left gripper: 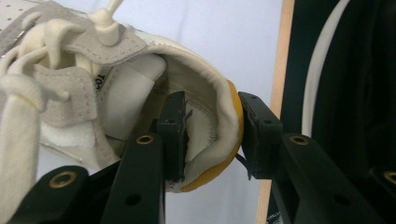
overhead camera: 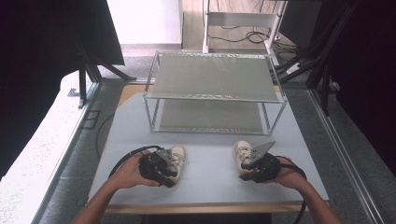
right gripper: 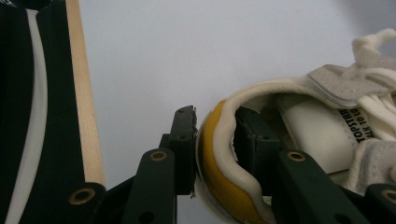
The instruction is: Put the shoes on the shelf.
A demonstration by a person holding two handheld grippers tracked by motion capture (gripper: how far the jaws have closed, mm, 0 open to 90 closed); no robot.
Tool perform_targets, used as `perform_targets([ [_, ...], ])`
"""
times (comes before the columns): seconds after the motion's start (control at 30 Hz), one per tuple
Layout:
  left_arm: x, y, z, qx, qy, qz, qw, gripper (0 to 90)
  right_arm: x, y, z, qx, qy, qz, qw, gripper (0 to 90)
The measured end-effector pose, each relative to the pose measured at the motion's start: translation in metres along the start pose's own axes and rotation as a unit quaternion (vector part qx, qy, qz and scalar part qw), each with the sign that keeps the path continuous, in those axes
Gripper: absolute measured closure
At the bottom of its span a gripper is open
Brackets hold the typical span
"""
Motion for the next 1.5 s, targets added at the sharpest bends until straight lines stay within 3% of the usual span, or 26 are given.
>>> perform_targets([
  [0.13, 0.0, -0.002, 0.002, -0.01, 0.002, 0.001, 0.9999, 65.6, -0.001, 0.001, 0.0, 0.004, 0.006, 0.008, 0.9999, 69.3],
  [0.23, -0.001, -0.003, 0.009, -0.012, -0.02, 0.002, 0.9997, 60.5, -0.001, 0.001, 0.0, 0.007, 0.008, 0.008, 0.9999, 69.2],
  [0.5, 0.002, 0.001, 0.012, -0.022, -0.022, 0.02, 0.9993, 72.8, -0.002, 0.002, 0.0, 0.013, 0.014, 0.013, 0.9997, 69.1],
  [0.77, 0.007, 0.002, 0.007, 0.005, -0.021, 0.041, 0.9989, 73.6, -0.001, -0.002, -0.002, -0.014, 0.021, -0.002, 0.9997, 70.9],
  [0.9, 0.015, 0.0, 0.001, 0.016, -0.013, 0.049, 0.9986, 72.9, 0.006, -0.005, -0.007, -0.011, 0.024, -0.01, 0.9996, 70.6],
  [1.2, 0.036, -0.003, -0.008, 0.037, 0.007, 0.068, 0.997, 73.0, 0.017, -0.009, -0.018, -0.029, 0.03, -0.039, 0.9984, 70.6],
  [1.33, 0.046, -0.006, -0.005, 0.043, 0.003, 0.081, 0.9958, 73.0, 0.022, -0.009, -0.021, -0.038, 0.031, -0.046, 0.9977, 70.6],
  [1.5, 0.063, -0.014, -0.005, 0.049, 0.01, 0.092, 0.9945, 73.0, 0.031, -0.009, -0.021, -0.033, 0.032, -0.062, 0.997, 70.5],
])
Point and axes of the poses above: each handheld gripper's, and its own axes: z roughly forward along the jaws, x roughly out of its top, y roughly to its right, the point moved 6 cm from there along z, roughly forward along the jaws, and after that the axes turned 13 degrees about z, right-handed, at the moved point
